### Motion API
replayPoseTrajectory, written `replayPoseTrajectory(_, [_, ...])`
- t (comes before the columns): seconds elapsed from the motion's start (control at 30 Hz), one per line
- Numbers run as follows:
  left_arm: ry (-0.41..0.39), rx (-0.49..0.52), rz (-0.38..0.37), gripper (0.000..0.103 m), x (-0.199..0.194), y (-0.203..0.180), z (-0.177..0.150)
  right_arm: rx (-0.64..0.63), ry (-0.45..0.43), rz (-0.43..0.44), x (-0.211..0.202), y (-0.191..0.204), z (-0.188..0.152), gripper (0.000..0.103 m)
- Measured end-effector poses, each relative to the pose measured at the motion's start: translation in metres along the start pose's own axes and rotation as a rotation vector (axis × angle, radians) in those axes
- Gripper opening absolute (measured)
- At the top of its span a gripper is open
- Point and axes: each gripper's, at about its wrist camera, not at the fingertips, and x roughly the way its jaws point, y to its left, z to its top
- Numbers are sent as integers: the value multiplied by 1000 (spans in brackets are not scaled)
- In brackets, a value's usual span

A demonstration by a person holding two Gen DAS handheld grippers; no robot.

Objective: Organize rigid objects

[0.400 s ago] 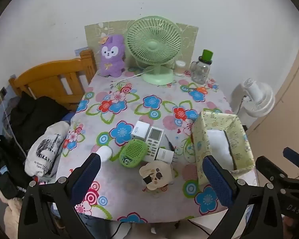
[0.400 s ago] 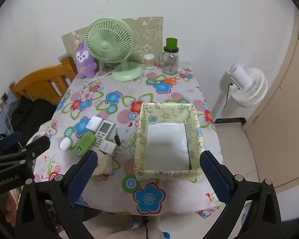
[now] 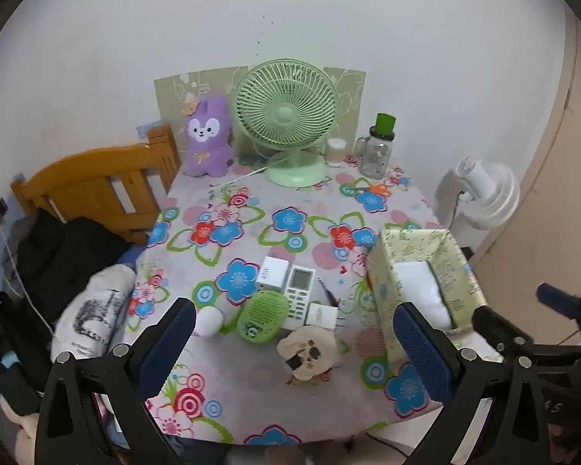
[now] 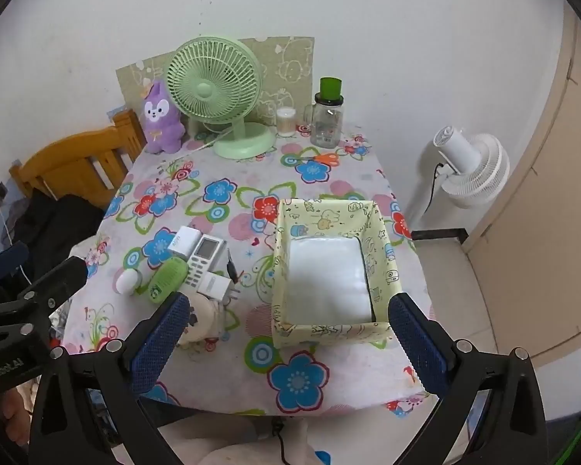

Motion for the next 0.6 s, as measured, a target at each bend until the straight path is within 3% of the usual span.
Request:
replayPoseTrajectory(0.27, [20, -37, -62, 101, -3, 9, 6, -26, -33, 9, -6, 9, -3, 103])
replayPoseTrajectory(0.6, [28, -32, -59, 101, -2, 16, 7, -20, -22, 14, -6, 15, -2, 103])
